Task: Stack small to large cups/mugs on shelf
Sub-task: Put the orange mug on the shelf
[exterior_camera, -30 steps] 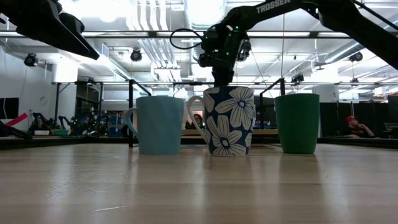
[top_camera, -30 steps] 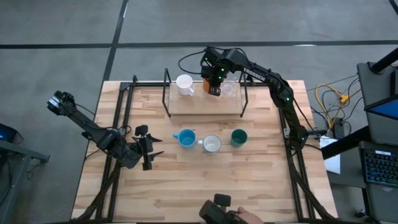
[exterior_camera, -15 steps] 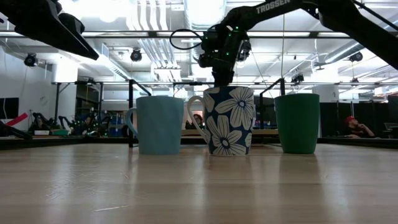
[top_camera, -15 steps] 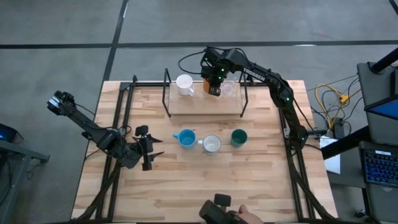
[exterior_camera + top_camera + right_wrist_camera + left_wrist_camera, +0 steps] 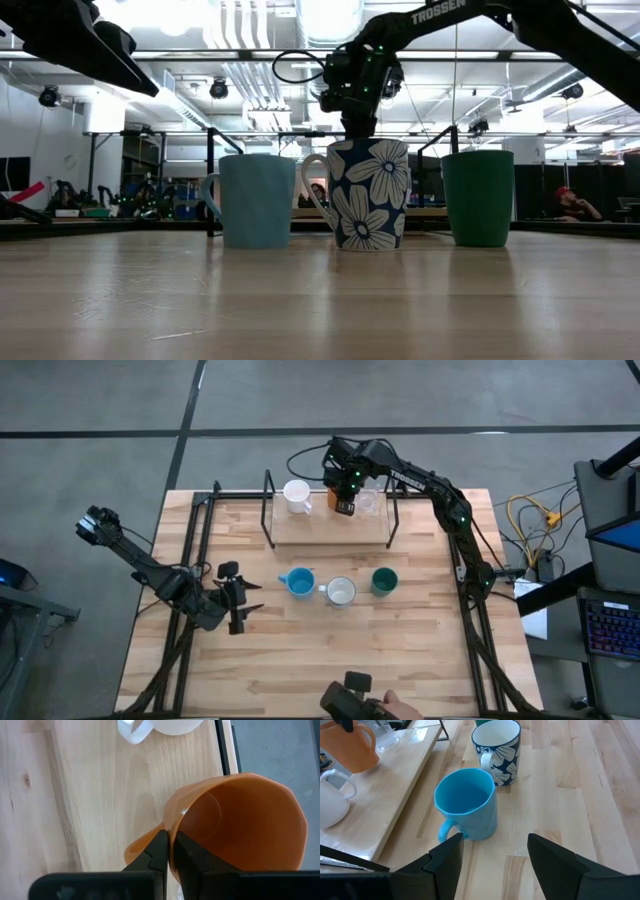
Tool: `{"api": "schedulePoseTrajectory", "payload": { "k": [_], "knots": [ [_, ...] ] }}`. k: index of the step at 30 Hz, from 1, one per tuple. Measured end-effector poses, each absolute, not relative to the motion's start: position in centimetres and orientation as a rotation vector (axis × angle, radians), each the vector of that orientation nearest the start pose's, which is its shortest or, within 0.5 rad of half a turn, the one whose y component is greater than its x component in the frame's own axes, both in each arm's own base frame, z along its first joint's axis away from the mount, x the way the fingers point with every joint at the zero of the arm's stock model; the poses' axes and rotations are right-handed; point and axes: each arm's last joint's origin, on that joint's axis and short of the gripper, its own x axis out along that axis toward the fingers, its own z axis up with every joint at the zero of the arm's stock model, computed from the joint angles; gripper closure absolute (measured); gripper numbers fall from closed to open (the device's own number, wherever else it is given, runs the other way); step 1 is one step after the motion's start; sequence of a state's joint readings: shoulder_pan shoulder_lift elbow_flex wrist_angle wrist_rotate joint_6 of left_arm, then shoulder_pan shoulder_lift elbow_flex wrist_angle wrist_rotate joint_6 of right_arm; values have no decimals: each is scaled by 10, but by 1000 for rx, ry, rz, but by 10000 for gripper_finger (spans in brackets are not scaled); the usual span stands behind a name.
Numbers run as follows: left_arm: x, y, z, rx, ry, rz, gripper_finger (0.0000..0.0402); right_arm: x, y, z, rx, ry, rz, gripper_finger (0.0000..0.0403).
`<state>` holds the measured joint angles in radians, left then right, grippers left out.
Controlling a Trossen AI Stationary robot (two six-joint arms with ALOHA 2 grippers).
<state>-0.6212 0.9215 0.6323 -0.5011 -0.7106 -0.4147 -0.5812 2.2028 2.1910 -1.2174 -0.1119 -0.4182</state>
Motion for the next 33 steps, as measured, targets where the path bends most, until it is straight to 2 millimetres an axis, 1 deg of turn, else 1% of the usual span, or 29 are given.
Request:
{"api": "schedulePoseTrajectory", "payload": {
  "k": [19,27,30,33],
  "knots": [
    [154,-87,238,83,585,209,194,383,-248,283,70,1192,-179,383],
    [153,-87,237,71,587,213,194,382,-248,275,87,1212,-177,383],
    [153,-87,237,69,589,209,194,382,-248,272,94,1219,-179,373],
    [153,-87,237,68,591,206,194,382,-249,270,100,1220,-183,352]
  ]
}}
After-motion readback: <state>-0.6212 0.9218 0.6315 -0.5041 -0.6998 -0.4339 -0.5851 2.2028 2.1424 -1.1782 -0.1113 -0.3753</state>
